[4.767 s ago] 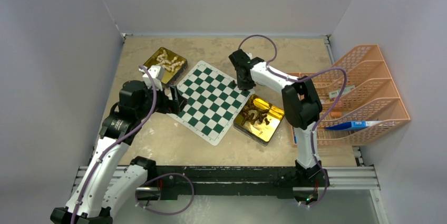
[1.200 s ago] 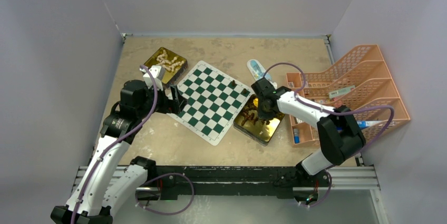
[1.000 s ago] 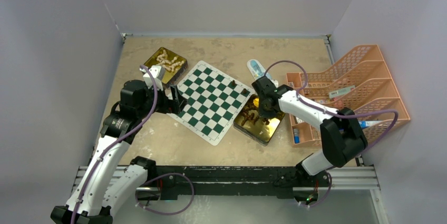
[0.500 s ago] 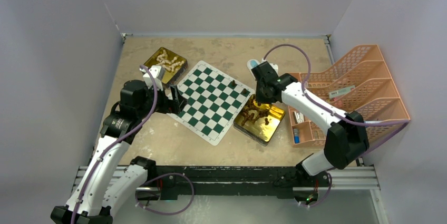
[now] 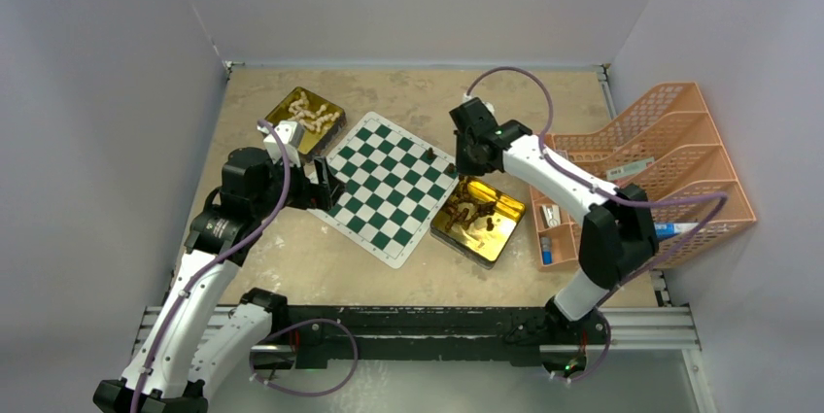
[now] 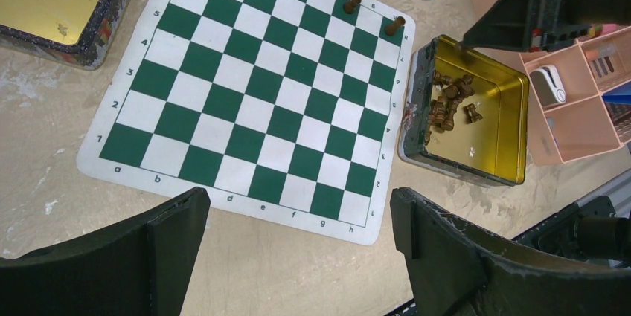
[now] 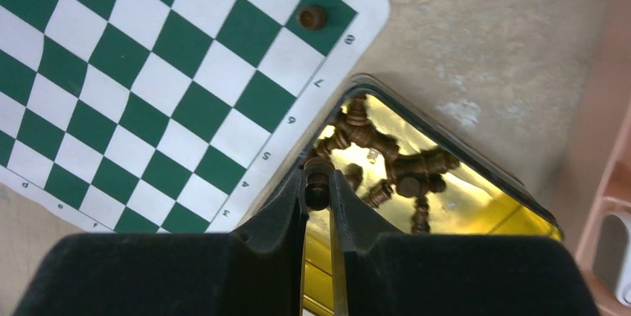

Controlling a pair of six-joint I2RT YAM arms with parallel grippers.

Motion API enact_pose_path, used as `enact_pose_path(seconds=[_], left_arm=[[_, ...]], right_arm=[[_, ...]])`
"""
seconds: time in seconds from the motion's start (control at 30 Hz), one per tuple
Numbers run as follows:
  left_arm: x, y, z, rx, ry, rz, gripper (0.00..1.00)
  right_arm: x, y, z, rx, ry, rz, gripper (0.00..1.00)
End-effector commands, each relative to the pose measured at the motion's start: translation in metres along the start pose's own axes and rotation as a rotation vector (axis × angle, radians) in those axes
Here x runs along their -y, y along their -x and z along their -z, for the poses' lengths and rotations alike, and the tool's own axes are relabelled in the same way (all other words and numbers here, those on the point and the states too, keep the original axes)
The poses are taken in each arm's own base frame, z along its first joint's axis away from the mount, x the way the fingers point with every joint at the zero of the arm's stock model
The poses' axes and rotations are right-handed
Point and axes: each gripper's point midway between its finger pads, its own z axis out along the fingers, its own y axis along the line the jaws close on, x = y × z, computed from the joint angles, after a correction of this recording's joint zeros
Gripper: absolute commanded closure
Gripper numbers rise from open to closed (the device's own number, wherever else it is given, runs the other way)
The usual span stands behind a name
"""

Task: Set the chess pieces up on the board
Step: Place the chess piece on the chessboard.

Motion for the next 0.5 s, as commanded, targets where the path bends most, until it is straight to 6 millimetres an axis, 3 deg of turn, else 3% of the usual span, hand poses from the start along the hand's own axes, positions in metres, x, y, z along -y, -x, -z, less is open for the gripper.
enact_pose_path(seconds=[0.0,0.2,0.47], left_arm=[[0.005,0.008,0.002,0.038,-0.014,-0.004,0.08],[0.004,0.008,0.003,0.04,-0.011,-0.004,0.08],[0.004,0.008,0.002,0.039,-0.012,-0.004,0.08]], right_arm=[[-0.037,0.014,-0.003,0.027,0.096,0.054,0.87],[-0.062,0.011,-0.032,0.001,0.094,0.105,0.87],[-0.062,0.011,-0.068,-0.032,0.002,0.114,0.86]])
